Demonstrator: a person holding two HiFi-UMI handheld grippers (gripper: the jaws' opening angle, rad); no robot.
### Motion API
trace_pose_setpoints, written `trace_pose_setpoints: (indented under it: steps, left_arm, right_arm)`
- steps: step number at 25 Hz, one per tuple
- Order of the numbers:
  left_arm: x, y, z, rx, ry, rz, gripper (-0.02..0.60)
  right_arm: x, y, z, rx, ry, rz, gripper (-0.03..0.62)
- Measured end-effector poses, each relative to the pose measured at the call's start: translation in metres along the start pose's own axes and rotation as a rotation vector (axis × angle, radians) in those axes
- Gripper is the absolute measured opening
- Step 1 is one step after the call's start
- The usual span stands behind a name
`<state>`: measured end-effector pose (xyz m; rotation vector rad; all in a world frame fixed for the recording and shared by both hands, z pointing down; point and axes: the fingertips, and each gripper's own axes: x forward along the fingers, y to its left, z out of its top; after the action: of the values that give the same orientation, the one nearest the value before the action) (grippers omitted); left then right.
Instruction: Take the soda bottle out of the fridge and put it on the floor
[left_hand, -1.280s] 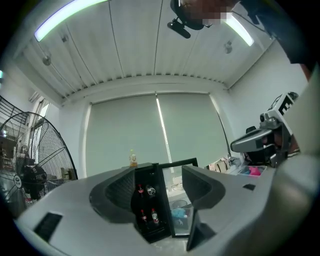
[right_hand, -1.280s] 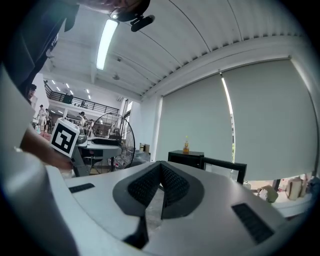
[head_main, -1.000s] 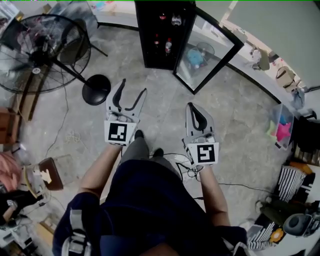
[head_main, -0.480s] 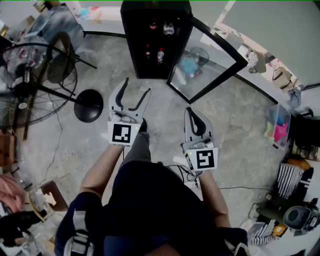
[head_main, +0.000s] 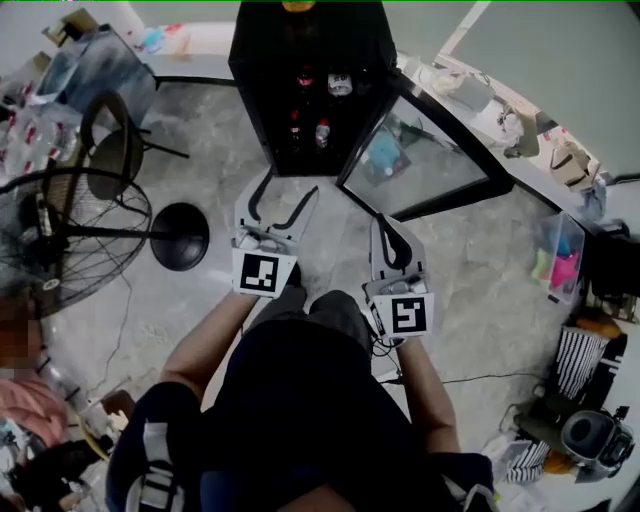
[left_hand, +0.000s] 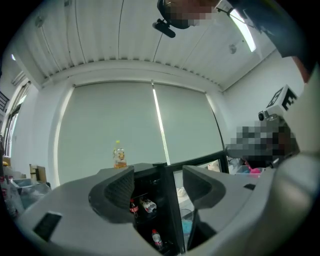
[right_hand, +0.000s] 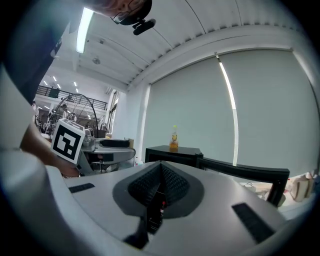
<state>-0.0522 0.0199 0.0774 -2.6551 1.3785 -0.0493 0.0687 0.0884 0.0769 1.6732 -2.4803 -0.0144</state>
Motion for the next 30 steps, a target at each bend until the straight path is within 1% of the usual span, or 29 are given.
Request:
trace_pose_setpoints:
  steps: [4, 10, 13, 16, 20, 27, 30]
  left_arm:
    - [0.036, 0.010, -0.022, -0.014, 0.038, 0.026, 0.296]
    - [0.086, 0.020, -0.057, -0.026, 0.073, 0.109, 0.298]
    - [0.113, 0.025, -0.073, -0.011, 0.074, 0.143, 0.298]
    - [0.135, 0.030, -0.096, -0.014, 0.079, 0.159, 0.298]
    - [0.155, 0.041, -0.124, -0.016, 0.101, 0.149, 0.298]
    - [0.192, 0.051, -0.172, -0.031, 0.114, 0.096, 0.298]
    - [0.208, 0.051, -0.192, -0.042, 0.114, 0.085, 0.298]
  right_arm:
    - [0.027, -0.016, -0.007, -0.002, 0.008, 0.029, 0.018]
    - [0.045, -0.044, -0.015, 0.019, 0.003, 0.100, 0.018]
    - [0.057, -0.055, -0.022, 0.012, -0.001, 0.140, 0.018]
    - [0.070, -0.062, -0.036, -0.004, 0.003, 0.164, 0.018]
    - [0.090, -0.060, -0.050, -0.016, 0.007, 0.178, 0.018]
    - [0.129, -0.062, -0.071, -0.010, 0.015, 0.132, 0.018]
    - [0.141, -0.062, -0.084, -0.002, 0.024, 0.117, 0.018]
